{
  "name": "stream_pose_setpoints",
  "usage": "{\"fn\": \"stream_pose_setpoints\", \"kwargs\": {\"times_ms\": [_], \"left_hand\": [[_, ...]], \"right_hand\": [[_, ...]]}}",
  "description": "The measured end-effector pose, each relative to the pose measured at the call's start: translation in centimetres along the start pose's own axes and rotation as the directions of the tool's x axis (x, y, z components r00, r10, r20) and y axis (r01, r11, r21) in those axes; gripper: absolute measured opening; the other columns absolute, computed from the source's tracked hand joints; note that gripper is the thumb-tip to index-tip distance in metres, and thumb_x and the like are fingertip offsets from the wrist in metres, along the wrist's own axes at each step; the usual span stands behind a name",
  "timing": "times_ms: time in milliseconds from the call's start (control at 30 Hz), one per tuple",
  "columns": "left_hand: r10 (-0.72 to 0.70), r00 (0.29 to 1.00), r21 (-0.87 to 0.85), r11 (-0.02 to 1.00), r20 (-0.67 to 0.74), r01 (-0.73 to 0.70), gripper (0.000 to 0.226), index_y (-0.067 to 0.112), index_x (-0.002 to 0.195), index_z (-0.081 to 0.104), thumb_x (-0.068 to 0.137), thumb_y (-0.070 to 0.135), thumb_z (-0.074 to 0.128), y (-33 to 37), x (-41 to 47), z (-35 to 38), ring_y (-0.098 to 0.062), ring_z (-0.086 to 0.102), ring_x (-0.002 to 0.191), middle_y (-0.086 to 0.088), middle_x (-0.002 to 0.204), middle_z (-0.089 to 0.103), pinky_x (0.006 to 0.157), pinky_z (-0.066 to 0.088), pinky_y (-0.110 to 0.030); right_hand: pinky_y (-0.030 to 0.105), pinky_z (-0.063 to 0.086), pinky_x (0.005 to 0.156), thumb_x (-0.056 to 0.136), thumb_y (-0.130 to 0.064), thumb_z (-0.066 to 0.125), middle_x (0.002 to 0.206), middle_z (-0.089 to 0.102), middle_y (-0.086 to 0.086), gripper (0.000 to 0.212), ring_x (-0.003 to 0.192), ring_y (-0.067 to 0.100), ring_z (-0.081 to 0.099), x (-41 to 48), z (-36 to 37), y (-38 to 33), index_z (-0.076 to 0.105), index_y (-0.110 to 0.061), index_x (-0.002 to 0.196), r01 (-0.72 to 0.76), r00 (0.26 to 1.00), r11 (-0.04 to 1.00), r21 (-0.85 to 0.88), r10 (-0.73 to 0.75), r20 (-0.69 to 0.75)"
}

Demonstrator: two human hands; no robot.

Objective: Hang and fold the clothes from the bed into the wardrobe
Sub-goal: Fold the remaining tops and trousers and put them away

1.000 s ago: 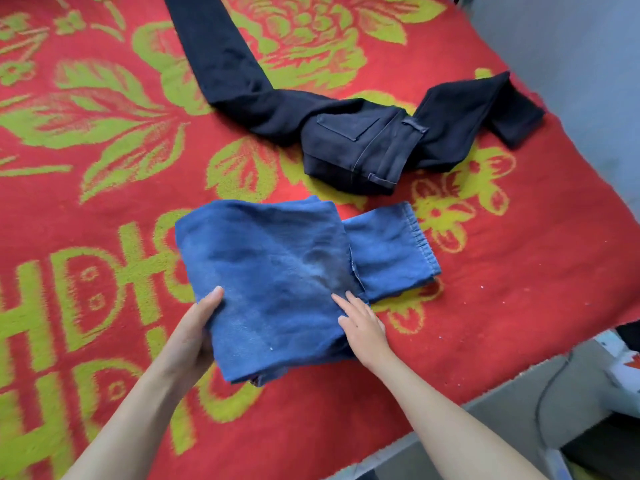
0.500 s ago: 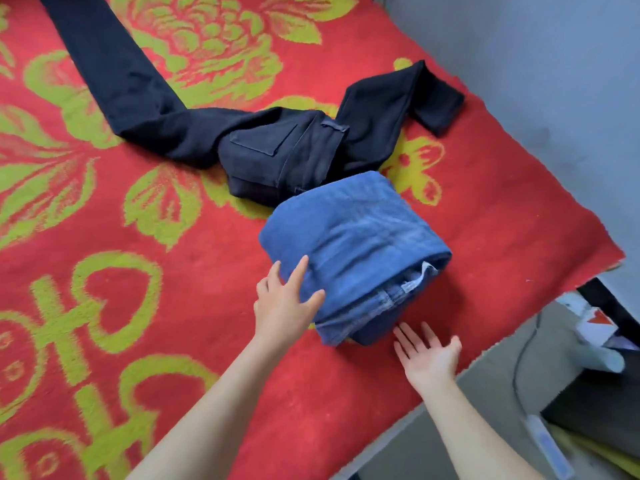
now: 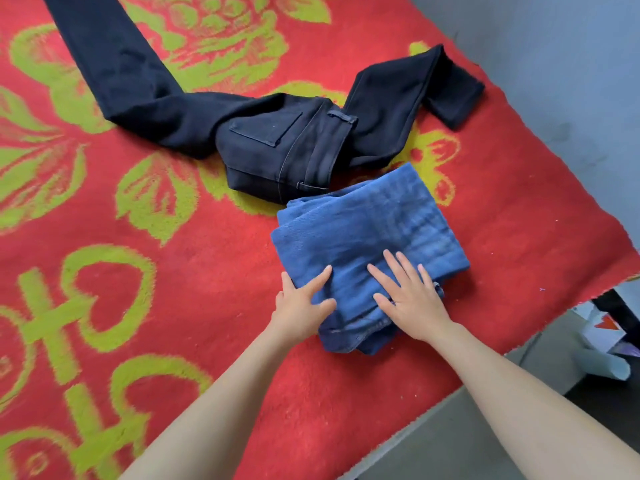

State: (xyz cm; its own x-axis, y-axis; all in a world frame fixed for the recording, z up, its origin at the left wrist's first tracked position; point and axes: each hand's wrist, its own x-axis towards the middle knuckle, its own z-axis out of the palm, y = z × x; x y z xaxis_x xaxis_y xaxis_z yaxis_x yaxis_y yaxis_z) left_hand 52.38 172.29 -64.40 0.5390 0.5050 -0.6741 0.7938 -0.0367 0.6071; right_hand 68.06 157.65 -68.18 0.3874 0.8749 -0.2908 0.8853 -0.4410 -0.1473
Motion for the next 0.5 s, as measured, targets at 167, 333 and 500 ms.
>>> {"fn": "stream_pose_setpoints", "kwargs": {"times_ms": [167, 333, 500], "left_hand": [[-0.072, 0.972, -0.711, 0.694, -0.222, -0.111, 0.086, 0.027, 0.146, 0.017, 0.082, 0.003, 0.069, 0.3, 1.7, -1.4, -0.001, 0.052, 0.110, 0.003, 0.124, 0.050, 0.100, 0.042, -0.029], [-0.176, 0.978, -0.848, 0.530, -0.116, -0.005, 0.058, 0.016, 0.126, 0.049, 0.075, 0.005, 0.075, 0.7, 4.0, -1.3, -0.024, 0.063, 0.106, -0.008, 0.118, 0.064, 0.084, 0.054, -0.031], [-0.332, 0.940, -0.884, 0.460, -0.082, 0.085, 0.042, 0.010, 0.112, 0.061, 0.073, 0.005, 0.076, 2.0, 4.0, -1.5, -0.021, 0.067, 0.091, -0.008, 0.106, 0.070, 0.073, 0.056, -0.030]], "right_hand": [[0.042, -0.003, 0.116, 0.071, -0.061, -0.006, 0.158, -0.010, -0.004, 0.078, 0.145, 0.016, -0.010, 0.8, -0.4, 0.2, 0.000, -0.040, 0.146, -0.046, 0.975, 0.998, 0.039, 0.037, 0.220], [0.039, -0.007, 0.115, 0.066, -0.062, -0.010, 0.156, -0.017, -0.007, 0.083, 0.143, 0.012, -0.018, 1.3, -1.6, 0.1, 0.000, -0.045, 0.146, -0.044, 0.946, 0.996, 0.083, 0.015, 0.324], [0.051, 0.025, 0.112, 0.080, -0.048, 0.020, 0.153, 0.027, 0.012, 0.068, 0.141, 0.028, 0.023, 0.6, -2.0, -0.6, 0.040, -0.024, 0.141, -0.024, 0.999, 0.997, 0.074, 0.021, 0.039]]}}
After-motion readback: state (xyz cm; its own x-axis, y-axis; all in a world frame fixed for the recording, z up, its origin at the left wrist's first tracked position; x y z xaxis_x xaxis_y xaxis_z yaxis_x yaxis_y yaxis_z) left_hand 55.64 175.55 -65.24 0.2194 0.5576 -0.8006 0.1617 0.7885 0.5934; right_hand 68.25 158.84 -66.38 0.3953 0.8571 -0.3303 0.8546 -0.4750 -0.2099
